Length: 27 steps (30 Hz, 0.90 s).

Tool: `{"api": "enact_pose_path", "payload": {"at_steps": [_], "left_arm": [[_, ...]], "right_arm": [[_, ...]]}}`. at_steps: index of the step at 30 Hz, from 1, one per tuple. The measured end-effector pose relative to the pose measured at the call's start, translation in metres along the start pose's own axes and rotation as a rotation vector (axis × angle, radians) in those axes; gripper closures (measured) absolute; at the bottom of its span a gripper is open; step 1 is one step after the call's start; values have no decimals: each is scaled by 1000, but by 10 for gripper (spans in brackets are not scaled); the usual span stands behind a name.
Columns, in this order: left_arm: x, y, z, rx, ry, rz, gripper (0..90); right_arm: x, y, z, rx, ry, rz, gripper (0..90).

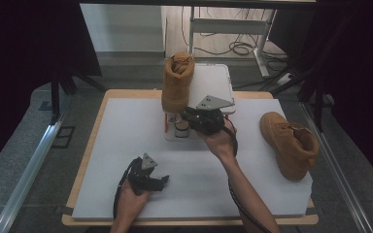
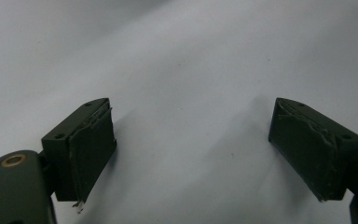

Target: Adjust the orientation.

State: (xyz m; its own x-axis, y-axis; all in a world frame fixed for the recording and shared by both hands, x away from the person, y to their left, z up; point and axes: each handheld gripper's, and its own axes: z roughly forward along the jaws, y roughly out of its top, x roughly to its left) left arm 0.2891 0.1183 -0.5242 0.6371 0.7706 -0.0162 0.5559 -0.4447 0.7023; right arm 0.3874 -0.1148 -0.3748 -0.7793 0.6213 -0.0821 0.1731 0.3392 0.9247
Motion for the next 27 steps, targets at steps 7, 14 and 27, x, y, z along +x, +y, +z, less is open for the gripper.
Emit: {"api": "enact_pose_path", "payload": {"at_steps": [7,14,27], "left_arm": [[0,0,0,1,-1,1,139],[0,0,0,0,-1,0,139],[0,0,0,-2,3,0,139]], "right_arm": [[-3,-6,-8,-7,-11,11,397],[-5,-12,-16,-10,-31,19,246],[-8,-24,-29,4,-31,22,99]]}}
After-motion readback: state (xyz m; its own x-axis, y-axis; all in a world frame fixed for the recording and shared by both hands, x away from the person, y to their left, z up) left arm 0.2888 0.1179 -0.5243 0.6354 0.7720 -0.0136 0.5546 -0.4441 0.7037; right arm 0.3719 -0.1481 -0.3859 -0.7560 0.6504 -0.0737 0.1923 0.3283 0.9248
